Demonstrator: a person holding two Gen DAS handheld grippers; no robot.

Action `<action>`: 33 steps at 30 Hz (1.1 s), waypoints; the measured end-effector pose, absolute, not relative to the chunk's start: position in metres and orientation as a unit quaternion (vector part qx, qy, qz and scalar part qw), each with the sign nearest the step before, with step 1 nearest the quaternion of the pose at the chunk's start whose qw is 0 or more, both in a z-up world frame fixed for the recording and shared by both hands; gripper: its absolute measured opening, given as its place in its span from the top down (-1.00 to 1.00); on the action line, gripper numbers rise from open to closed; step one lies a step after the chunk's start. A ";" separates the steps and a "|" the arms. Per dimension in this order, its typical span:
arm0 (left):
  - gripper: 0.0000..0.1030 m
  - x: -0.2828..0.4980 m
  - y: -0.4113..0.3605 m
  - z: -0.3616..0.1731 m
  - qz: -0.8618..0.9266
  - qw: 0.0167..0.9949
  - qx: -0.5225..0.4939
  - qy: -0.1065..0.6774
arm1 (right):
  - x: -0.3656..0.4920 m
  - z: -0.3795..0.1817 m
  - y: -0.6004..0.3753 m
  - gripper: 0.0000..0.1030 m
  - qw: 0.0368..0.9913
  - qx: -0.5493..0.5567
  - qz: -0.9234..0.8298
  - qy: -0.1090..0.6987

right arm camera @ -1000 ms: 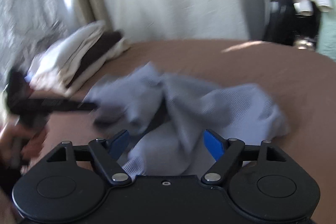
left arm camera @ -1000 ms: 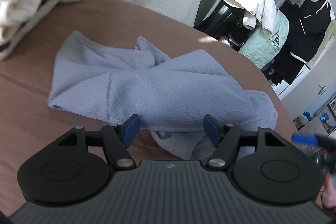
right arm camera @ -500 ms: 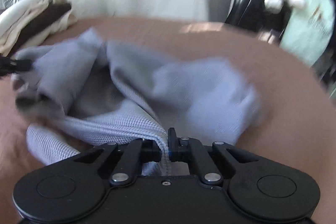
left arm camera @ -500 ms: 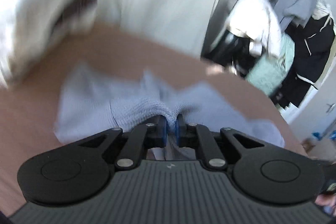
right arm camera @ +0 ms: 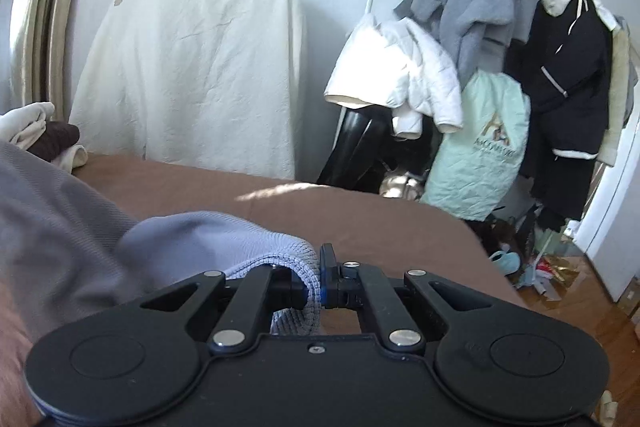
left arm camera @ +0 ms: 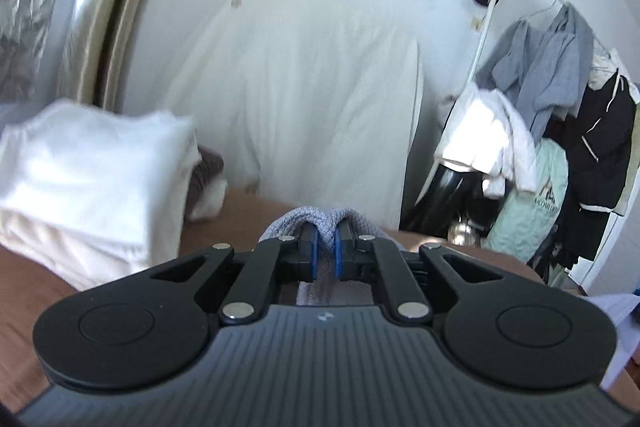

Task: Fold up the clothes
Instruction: 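Lay the shirt flat on the bed and open both grippers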

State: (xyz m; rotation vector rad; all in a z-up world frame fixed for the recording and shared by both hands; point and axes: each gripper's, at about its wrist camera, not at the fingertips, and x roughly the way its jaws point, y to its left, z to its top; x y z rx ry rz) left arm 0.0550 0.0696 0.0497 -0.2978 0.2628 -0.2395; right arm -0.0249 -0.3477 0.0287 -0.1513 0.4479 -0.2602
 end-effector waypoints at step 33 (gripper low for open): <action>0.56 0.096 0.017 -0.030 -0.162 0.931 -0.130 0.300 | 0.171 -0.034 -0.423 -0.14 0.917 -0.078 -0.004 0.392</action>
